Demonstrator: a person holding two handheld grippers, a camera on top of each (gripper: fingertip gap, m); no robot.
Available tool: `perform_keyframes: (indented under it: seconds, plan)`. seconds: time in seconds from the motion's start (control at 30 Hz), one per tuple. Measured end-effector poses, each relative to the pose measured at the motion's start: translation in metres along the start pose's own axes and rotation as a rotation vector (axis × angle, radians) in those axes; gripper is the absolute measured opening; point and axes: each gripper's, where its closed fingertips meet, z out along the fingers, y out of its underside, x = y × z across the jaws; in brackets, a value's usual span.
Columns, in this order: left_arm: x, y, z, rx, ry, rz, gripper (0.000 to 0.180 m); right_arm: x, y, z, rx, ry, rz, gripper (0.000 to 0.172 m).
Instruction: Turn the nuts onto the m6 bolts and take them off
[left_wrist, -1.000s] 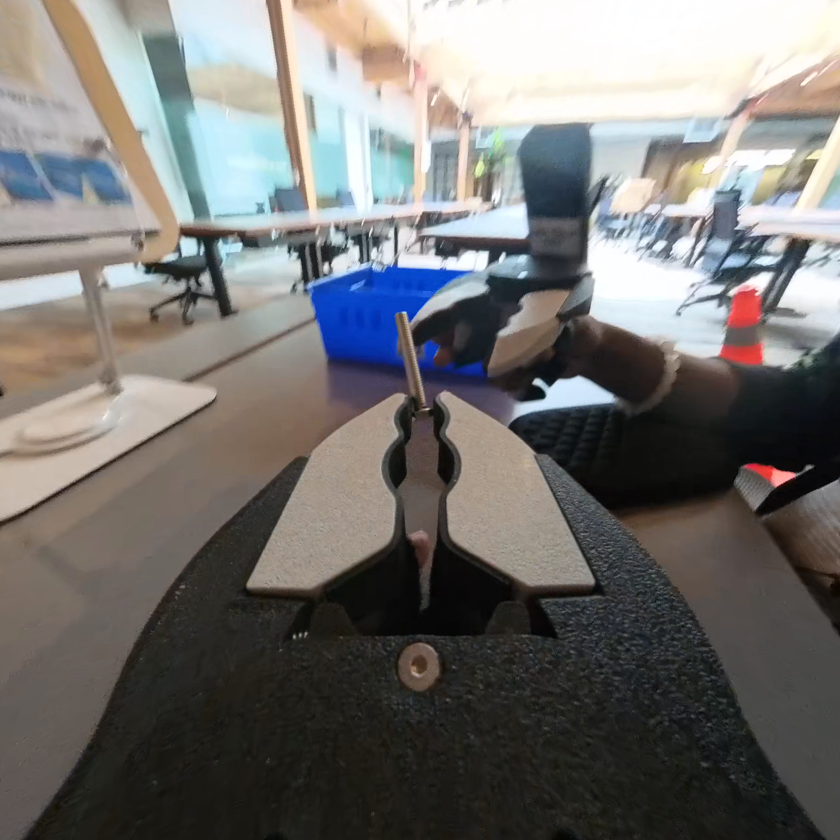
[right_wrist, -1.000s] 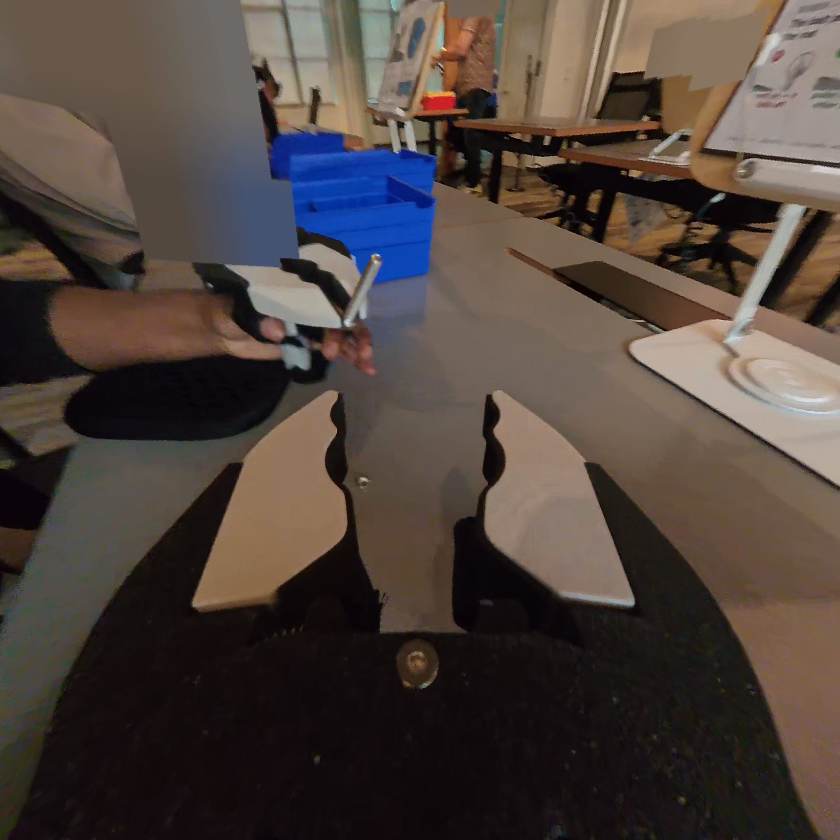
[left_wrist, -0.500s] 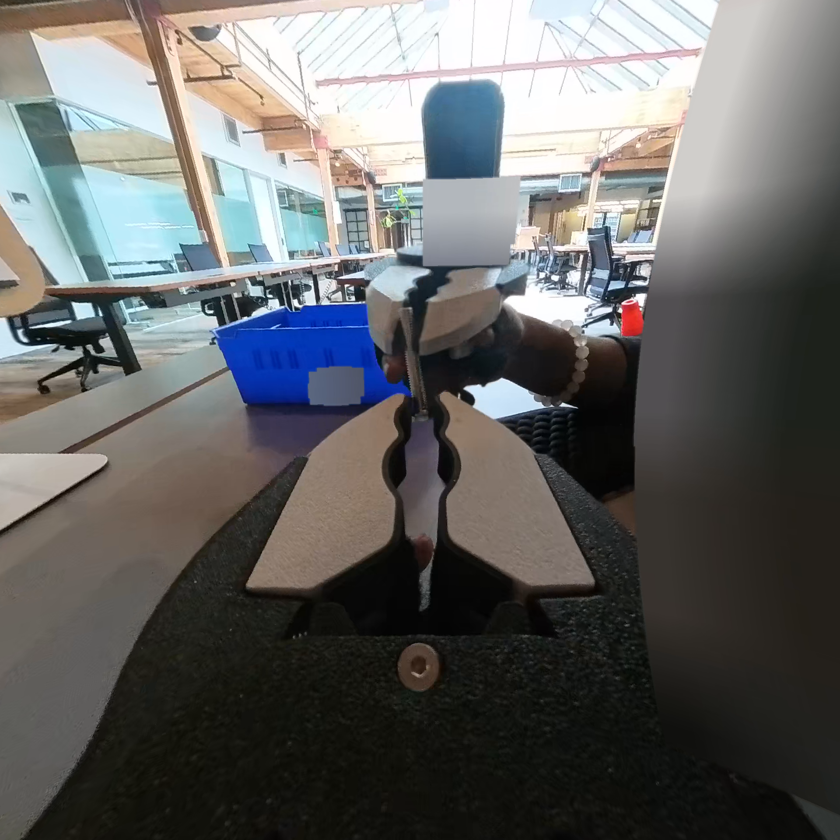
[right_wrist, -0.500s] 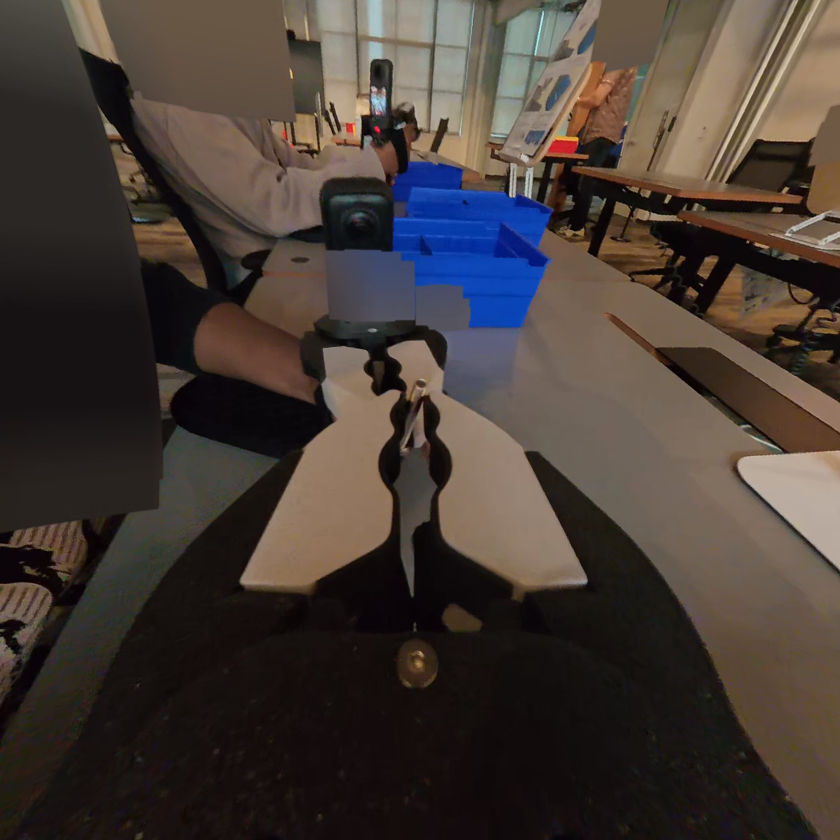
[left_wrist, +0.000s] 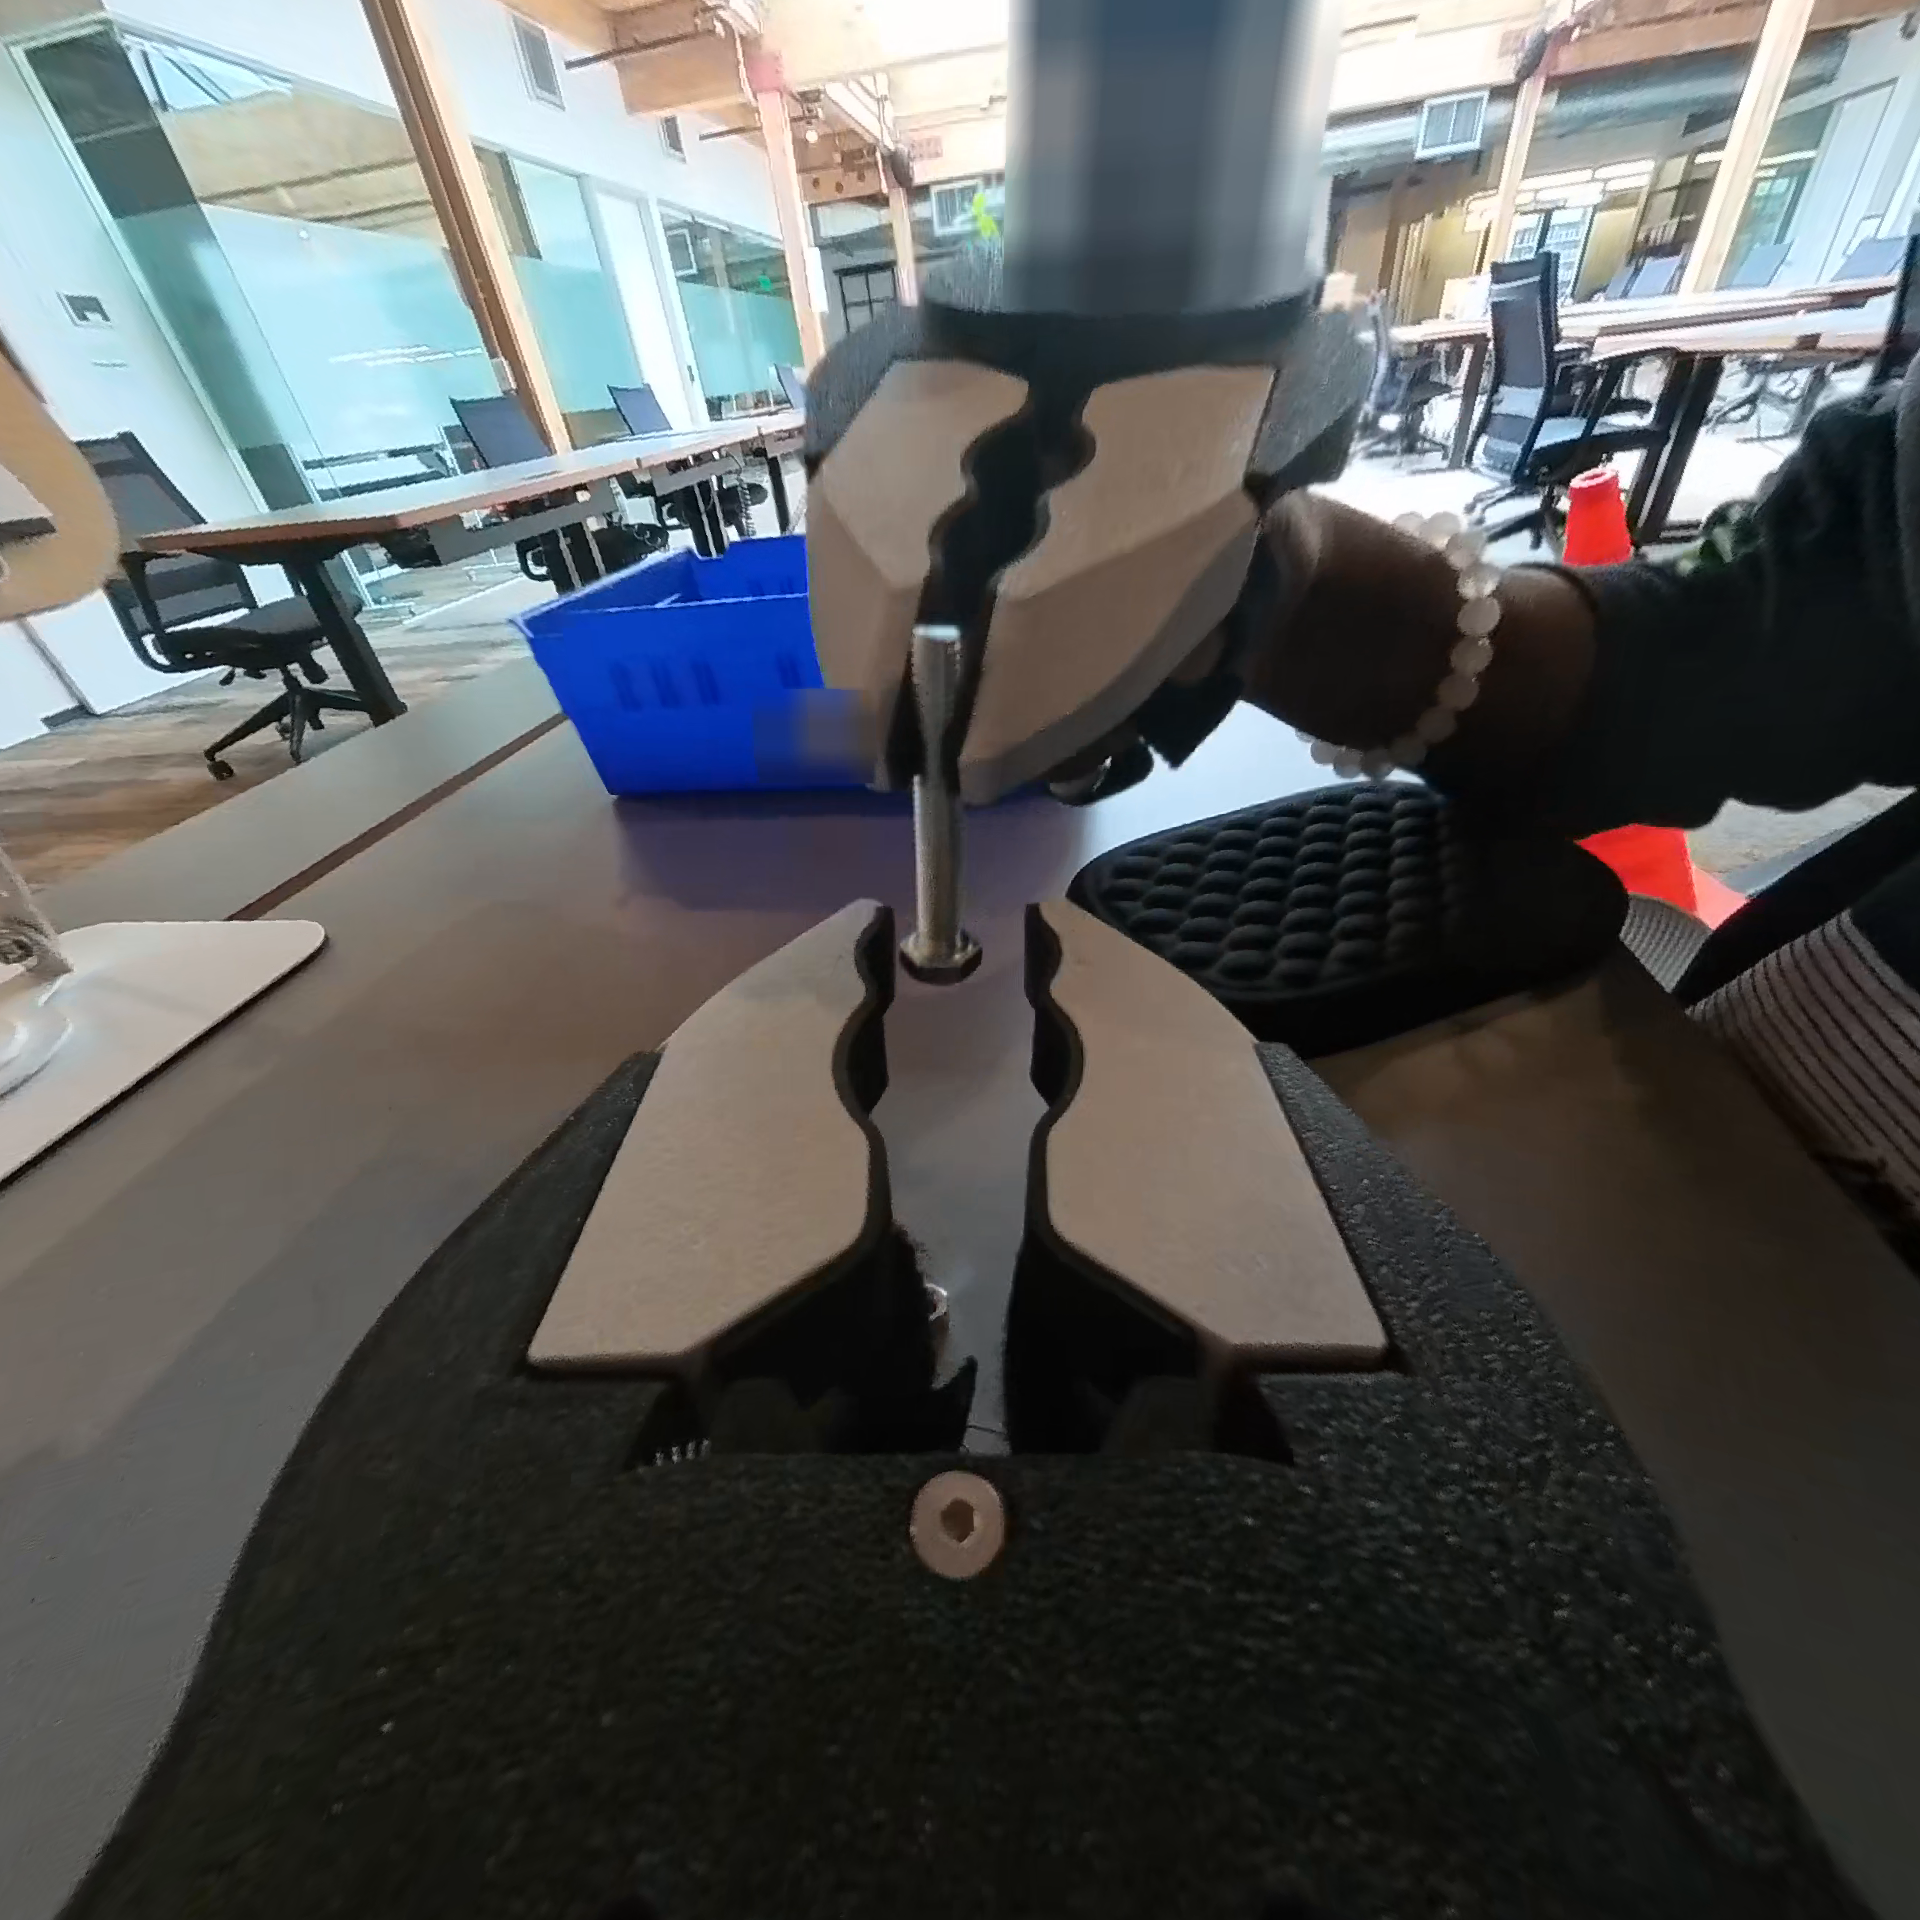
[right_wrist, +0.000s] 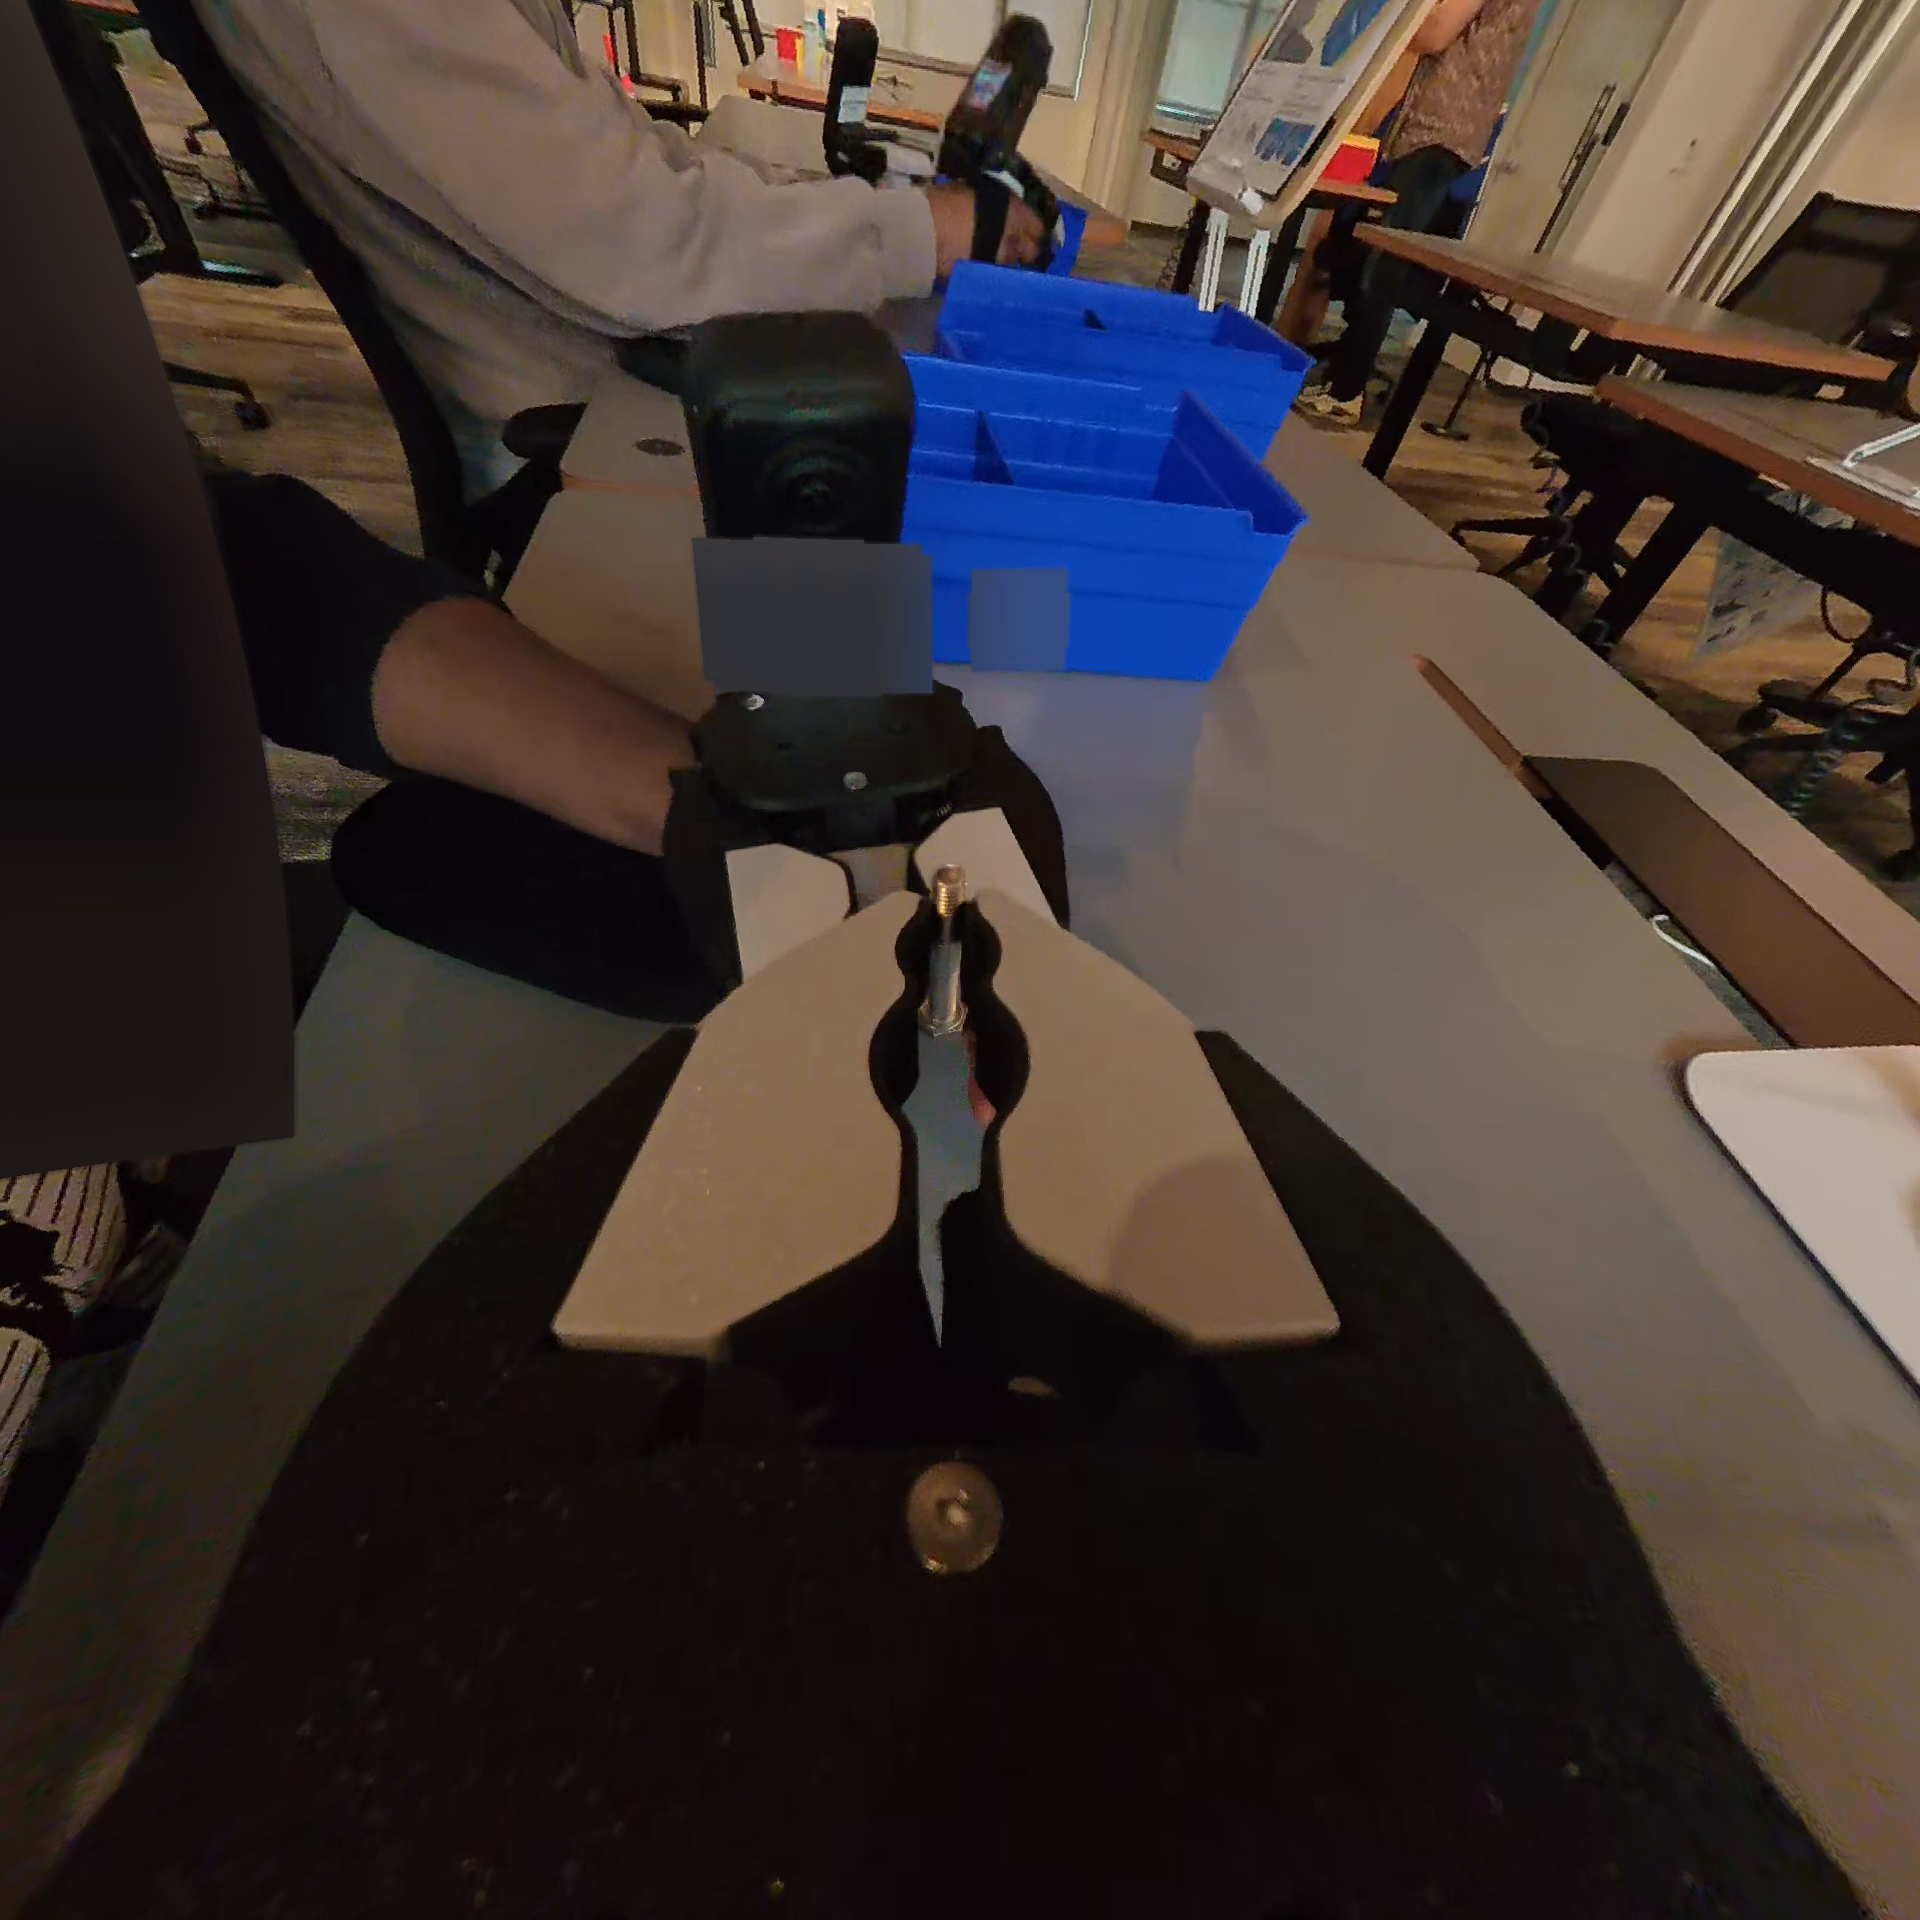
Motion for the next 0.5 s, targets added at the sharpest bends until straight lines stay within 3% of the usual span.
perform_keyframes:
  seconds: [0.5]
  plan:
    - [0.0008, 0.0016, 0.0002, -0.012, 0.016, -0.034, 0.018, -0.0032, 0.0020, 0.0070, 0.012, -0.044, 0.025, 0.004]
